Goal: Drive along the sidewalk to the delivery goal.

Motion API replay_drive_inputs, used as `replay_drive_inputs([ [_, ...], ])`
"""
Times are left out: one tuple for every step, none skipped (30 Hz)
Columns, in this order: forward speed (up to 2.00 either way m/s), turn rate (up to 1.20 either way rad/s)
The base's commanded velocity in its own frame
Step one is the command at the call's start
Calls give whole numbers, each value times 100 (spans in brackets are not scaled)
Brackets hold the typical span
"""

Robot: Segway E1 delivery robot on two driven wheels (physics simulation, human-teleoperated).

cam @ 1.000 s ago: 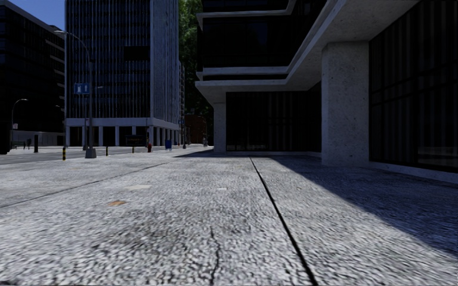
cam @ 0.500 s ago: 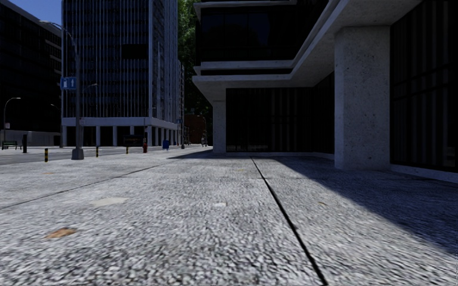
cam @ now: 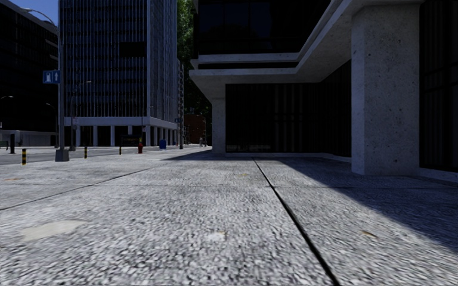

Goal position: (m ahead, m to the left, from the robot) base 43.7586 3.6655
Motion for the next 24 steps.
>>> replay_drive_inputs([
  [200, 14],
  [200, 14],
  [200, 14],
  [200, 14],
  [200, 14],
  [200, 14],
  [200, 14],
  [200, 15],
  [200, 15],
  [200, 16],
  [200, 21],
  [200, 21],
  [200, 24],
  [200, 24],
  [200, 24],
  [200, 24],
  [200, 24],
  [200, 24],
  [200, 24],
  [200, 24],
  [200, 24],
  [200, 24],
  [200, 24],
  [200, 24],
])
